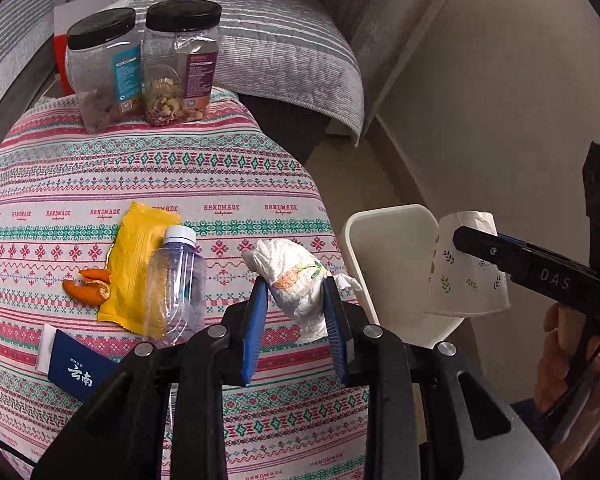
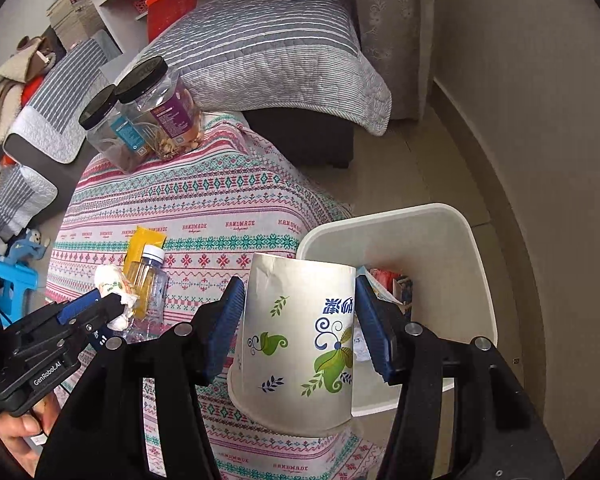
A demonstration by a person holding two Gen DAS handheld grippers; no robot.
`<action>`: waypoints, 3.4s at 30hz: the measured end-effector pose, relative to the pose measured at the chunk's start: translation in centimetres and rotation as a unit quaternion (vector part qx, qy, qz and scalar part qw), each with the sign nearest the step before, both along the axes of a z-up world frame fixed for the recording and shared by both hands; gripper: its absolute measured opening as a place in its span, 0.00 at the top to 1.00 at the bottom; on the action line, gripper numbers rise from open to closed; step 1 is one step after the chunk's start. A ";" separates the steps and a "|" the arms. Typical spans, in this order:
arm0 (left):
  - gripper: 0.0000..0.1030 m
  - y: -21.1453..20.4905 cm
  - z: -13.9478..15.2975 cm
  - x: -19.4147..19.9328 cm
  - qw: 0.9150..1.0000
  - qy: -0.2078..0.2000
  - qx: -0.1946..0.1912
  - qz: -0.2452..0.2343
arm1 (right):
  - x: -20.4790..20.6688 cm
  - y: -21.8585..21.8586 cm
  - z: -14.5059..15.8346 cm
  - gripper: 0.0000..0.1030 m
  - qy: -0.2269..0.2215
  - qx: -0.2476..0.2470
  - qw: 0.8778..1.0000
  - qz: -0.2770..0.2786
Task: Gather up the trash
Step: 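Drop the tissue from the left tool into the bin while the right tool drops the paper cup, then grasp the blue printed box with the left tool while the right tool grasps the orange carrot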
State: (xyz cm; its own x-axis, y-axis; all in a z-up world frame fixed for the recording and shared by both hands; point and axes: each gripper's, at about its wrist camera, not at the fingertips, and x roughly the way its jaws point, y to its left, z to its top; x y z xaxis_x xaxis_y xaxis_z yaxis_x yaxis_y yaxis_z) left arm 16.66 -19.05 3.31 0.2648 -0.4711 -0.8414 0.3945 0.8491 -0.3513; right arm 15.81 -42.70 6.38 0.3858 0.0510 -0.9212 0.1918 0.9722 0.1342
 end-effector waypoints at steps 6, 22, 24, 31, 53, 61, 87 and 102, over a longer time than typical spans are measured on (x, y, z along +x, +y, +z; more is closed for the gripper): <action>0.72 -7.5 -2.2 -2.1 0.998 0.027 -0.016 -0.053 | -1.2 -3.8 -0.2 0.48 0.009 -0.049 0.998 -0.042; 0.42 -14.0 -5.7 -1.9 0.993 0.093 -0.066 -0.032 | -2.4 -7.9 0.6 0.37 -0.013 -0.034 0.993 -0.108; 0.42 -13.0 -6.0 -1.7 0.994 0.092 -0.054 -0.023 | -2.4 -7.8 0.7 0.36 -0.014 -0.034 0.994 -0.106; 0.38 -8.0 -5.3 -1.2 0.995 0.086 -0.043 0.015 | -1.9 -6.9 0.6 0.35 -0.013 -0.034 0.995 -0.094; 0.27 20.9 -6.8 -2.4 0.928 0.167 -0.043 0.330 | 1.8 3.7 -0.7 0.30 0.013 -0.032 0.999 0.014; 0.27 20.8 -10.8 -2.3 0.916 0.201 -0.063 0.341 | 2.7 8.5 -1.8 0.29 0.028 -0.039 0.997 0.065; 0.43 24.2 -10.1 -1.7 0.936 0.149 0.007 0.317 | 5.9 24.2 -5.7 0.41 0.023 -0.068 0.961 0.269; 0.43 29.1 -8.4 -4.1 0.934 0.141 0.011 0.327 | 7.2 34.7 -13.1 0.74 0.073 -0.111 0.929 0.346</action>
State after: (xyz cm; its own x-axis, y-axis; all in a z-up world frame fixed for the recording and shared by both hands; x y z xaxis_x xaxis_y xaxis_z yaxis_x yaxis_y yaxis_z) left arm 12.52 10.07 -5.05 0.2560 -0.2686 -0.9286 -0.3179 0.8838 -0.3432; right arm 23.00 -8.00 -6.68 0.2025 0.0428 -0.9783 -0.4880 0.8706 -0.0629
